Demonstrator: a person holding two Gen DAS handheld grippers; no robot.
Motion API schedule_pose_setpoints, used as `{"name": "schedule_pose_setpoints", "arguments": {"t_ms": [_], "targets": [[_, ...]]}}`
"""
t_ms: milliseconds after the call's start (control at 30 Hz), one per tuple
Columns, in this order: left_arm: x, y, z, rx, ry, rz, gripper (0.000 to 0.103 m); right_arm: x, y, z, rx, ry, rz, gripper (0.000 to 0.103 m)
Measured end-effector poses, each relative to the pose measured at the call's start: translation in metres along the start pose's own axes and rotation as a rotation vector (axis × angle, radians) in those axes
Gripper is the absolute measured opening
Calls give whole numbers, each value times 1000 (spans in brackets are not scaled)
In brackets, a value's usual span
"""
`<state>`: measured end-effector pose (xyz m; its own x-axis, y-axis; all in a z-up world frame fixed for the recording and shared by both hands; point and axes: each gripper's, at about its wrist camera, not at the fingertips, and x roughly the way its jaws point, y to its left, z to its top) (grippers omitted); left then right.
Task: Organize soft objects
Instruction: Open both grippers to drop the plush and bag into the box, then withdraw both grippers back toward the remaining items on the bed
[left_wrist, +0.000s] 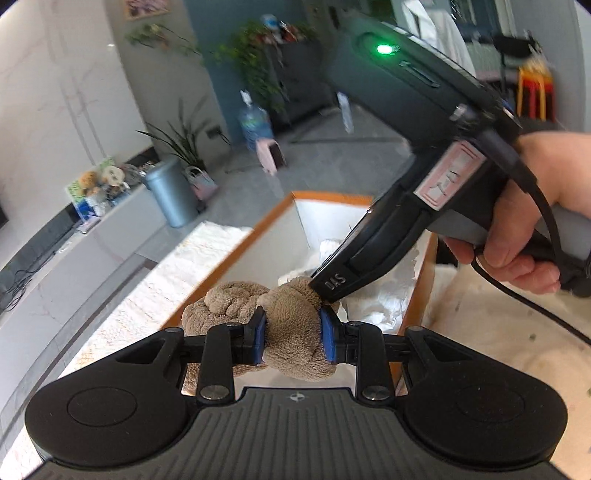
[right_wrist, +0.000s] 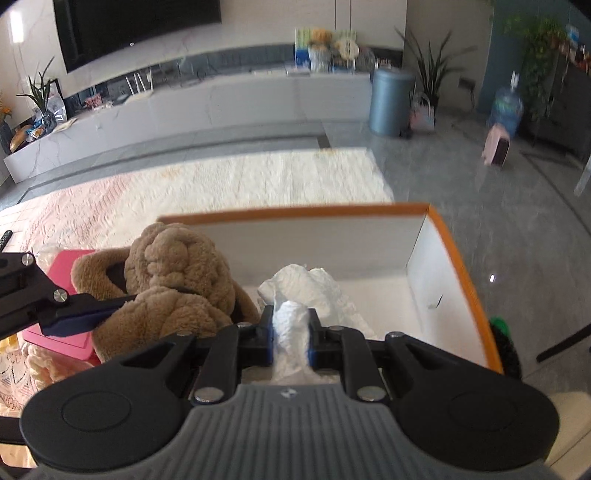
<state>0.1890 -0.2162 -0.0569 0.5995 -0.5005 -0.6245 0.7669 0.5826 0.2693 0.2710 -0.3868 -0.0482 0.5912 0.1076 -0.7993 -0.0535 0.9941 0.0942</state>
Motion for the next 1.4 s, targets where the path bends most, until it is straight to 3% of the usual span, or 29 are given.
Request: {"name": "schedule_pose_setpoints", "arguments": {"t_ms": [267, 500, 667, 833, 967, 1200, 1400], "targets": [[38, 0, -16, 20, 118, -55, 34, 51, -22, -12, 101, 151, 70, 15], [57, 6, -18, 13, 206, -47, 38, 74, -16, -23, 107, 236, 107, 17], [56, 7, -17, 30, 225, 2, 51, 84, -18, -25, 134, 281, 122, 21], [43, 3, -16, 44, 188, 54, 71, 82, -19, -22, 140, 281, 111, 29], [36, 5, -12, 28, 153, 75, 79, 74, -20, -17, 131, 279, 82, 48], [10, 8, -3, 17, 105, 81, 82, 44, -26, -1, 111, 256, 77, 70], [-26, 9, -6, -64, 43, 142, 82, 0, -22, 4, 76, 149, 36, 71]]}}
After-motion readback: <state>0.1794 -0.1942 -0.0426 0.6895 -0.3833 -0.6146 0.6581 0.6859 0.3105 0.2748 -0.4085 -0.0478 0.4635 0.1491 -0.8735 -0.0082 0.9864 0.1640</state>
